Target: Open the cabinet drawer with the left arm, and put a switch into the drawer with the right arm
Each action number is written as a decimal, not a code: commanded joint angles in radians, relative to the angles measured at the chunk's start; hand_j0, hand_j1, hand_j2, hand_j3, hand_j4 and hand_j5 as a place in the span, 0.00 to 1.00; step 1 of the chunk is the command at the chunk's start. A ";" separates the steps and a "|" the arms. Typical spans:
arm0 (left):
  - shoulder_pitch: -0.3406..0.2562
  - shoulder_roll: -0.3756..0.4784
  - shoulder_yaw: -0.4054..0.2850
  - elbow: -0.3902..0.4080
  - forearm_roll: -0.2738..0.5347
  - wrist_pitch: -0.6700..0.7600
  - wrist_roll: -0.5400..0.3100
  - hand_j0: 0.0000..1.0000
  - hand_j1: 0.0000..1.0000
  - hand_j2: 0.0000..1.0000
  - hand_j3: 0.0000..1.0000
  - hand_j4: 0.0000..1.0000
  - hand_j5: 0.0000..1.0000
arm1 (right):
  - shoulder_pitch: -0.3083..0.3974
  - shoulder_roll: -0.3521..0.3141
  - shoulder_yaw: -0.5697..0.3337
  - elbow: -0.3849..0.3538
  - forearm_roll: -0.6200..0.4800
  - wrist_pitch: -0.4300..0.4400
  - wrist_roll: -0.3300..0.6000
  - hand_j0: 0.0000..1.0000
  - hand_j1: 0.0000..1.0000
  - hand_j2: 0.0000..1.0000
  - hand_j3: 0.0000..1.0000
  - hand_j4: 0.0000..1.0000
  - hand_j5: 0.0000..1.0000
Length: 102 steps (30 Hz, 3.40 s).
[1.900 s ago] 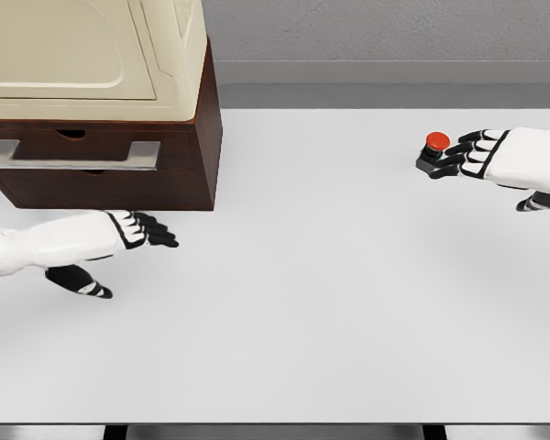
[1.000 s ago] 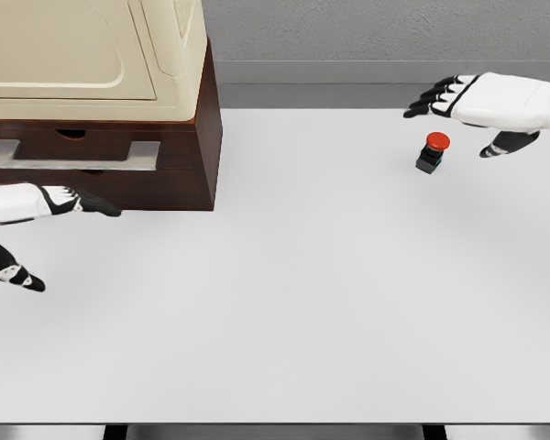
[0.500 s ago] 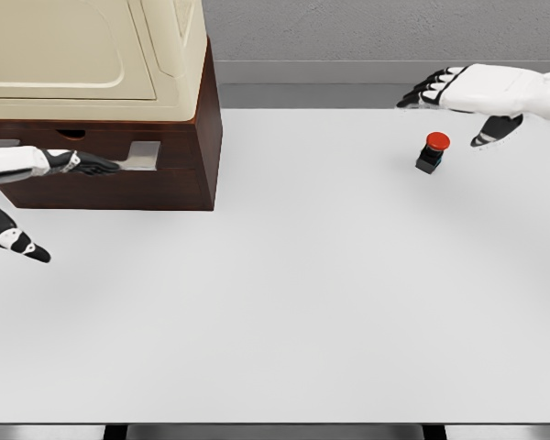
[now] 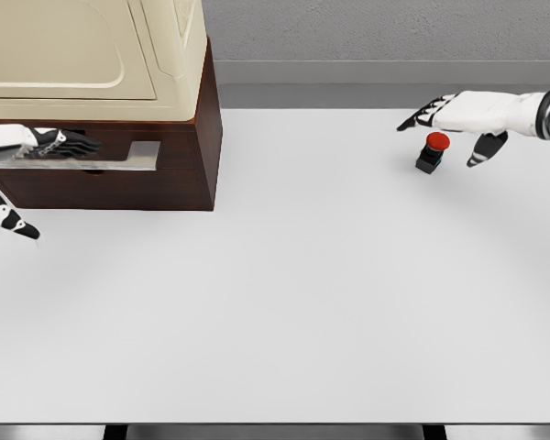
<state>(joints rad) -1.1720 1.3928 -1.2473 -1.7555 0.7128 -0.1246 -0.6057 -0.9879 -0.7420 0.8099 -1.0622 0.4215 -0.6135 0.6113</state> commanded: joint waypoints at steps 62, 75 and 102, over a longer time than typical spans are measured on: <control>0.120 0.017 -0.007 0.005 -0.133 0.033 0.075 1.00 1.00 1.00 1.00 1.00 1.00 | -0.086 0.156 0.052 0.297 0.114 0.003 0.000 1.00 1.00 1.00 1.00 1.00 1.00; 0.140 0.069 -0.023 -0.007 -0.133 -0.046 0.072 1.00 1.00 1.00 1.00 1.00 1.00 | -0.089 0.158 0.051 0.311 0.114 0.003 0.000 1.00 1.00 1.00 1.00 1.00 1.00; 0.147 0.130 -0.044 -0.007 -0.113 -0.170 -0.005 1.00 1.00 1.00 1.00 1.00 1.00 | -0.097 0.165 0.057 0.347 0.143 0.003 0.000 1.00 1.00 1.00 1.00 1.00 1.00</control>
<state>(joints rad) -1.0248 1.5188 -1.2879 -1.7677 0.6303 -0.2951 -0.6011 -1.0845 -0.5763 0.8692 -0.7196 0.5637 -0.6133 0.6112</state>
